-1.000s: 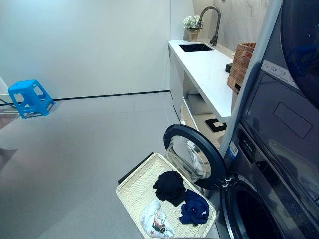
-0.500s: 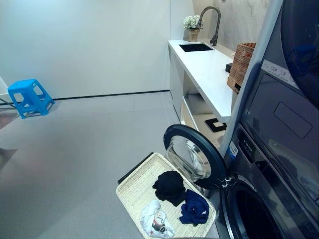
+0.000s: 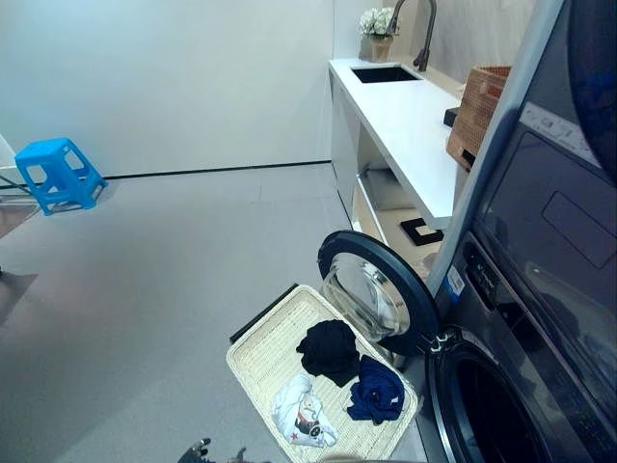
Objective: Put the clothes into the washing machine.
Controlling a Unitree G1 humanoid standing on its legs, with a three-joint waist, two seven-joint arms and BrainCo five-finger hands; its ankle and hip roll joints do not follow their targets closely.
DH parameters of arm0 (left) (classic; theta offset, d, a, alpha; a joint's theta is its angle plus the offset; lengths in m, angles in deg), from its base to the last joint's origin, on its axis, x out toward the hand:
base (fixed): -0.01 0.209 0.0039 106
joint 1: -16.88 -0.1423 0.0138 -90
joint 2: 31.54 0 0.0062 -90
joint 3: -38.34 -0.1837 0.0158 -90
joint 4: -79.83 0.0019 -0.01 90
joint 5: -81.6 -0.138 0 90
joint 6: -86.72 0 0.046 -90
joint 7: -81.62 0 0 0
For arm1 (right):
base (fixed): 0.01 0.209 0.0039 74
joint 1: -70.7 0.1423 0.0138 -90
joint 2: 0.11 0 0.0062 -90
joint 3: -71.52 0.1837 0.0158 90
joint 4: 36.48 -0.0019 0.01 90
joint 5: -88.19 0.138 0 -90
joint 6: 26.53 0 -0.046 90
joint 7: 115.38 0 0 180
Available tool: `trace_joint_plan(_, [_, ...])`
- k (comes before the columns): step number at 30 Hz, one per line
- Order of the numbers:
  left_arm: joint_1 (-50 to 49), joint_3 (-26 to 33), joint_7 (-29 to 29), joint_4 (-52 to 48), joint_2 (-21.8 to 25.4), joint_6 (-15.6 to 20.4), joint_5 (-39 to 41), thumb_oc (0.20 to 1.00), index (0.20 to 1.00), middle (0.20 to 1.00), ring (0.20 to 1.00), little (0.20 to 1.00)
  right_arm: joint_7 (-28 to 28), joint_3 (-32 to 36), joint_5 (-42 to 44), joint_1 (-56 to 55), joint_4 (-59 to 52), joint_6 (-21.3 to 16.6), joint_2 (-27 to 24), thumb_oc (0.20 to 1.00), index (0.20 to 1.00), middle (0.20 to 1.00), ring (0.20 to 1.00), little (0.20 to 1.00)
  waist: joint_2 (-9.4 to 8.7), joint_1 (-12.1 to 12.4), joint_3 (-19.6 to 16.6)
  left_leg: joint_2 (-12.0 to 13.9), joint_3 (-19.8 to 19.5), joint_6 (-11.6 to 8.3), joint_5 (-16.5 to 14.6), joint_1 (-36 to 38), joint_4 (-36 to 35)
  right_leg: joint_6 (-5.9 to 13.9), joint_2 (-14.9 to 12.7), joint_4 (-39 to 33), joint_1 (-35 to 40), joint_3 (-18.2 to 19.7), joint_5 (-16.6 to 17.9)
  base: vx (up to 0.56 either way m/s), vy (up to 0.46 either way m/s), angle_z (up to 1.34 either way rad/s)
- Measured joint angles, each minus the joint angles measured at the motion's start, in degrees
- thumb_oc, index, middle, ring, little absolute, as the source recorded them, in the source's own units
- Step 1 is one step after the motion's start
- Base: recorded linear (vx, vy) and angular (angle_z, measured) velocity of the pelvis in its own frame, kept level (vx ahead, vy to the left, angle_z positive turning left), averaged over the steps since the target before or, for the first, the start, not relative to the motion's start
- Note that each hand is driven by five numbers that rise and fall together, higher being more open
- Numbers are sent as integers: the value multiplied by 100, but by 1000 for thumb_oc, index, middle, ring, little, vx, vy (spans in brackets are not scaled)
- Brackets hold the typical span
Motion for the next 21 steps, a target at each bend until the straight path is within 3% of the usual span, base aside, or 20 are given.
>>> trace_joint_plan(2, [544,4,424,-430,85,243,80,1000,1000,1000,1000,1000,113,-126,195,414,-10,-6,-63,1000,1000,1000,1000,1000,76,16,525,10,-81,16,167,-470,70,-29,36,32,-377,-98,127,-194,-43,25])
trace_joint_plan(5, [983,30,767,-743,232,418,126,1000,1000,1000,1000,1000,183,-157,366,688,-16,-12,-60,1000,1000,1000,1000,1000,57,37,891,41,-121,7,261,-694,77,-47,82,2,-557,-137,190,-83,-45,12])
trace_joint_plan(6, [1240,136,1060,-1152,381,509,141,1000,1000,1000,1000,1000,212,-158,459,828,-87,-36,-59,1000,1000,1000,1000,1000,19,157,1105,71,-154,-20,299,-835,97,-35,124,-2,-681,-139,205,-79,-47,1])
trace_joint_plan(12, [2098,192,1873,-1743,849,676,88,1000,1000,1000,1000,1000,209,-331,834,1207,-125,-33,-72,1000,1000,1000,1000,1000,-94,279,1664,107,-279,-45,374,-1404,327,-77,166,428,-1299,-175,140,-112,-54,6])
trace_joint_plan(13, [2457,200,2041,-1820,1012,708,85,1000,1000,1000,1000,1000,210,-369,929,1370,-129,-28,-67,1000,1000,1000,1000,1000,-148,288,1901,99,-279,-26,388,-1668,467,-112,130,866,-1659,-196,-12,-96,-11,9])
trace_joint_plan(14, [2609,199,2076,-1861,1049,710,89,1000,1000,1000,1000,1000,210,-379,961,1411,-129,-27,-62,1000,1000,1000,1000,1000,-182,300,1973,87,-277,-25,388,-1732,519,-105,109,1038,-1779,-197,-76,-100,-9,28])
trace_joint_plan(17, [3045,-43,2160,-2202,1257,824,-28,1000,1000,1000,1000,1000,209,-351,1080,1502,-138,-22,-110,1000,1000,1000,1000,1000,-289,278,2039,-106,-289,55,412,-2536,933,-76,-186,2416,-2916,-155,-745,-54,-10,35])
trace_joint_plan(21, [3146,-148,2372,-2552,1470,897,-427,1000,1000,1000,1000,1000,203,-355,1089,1616,-221,-35,-107,1000,1000,1000,1000,1000,-360,293,2077,-199,-298,42,422,-3132,1194,-135,-303,3245,-3779,-4,-1011,-34,-11,9])
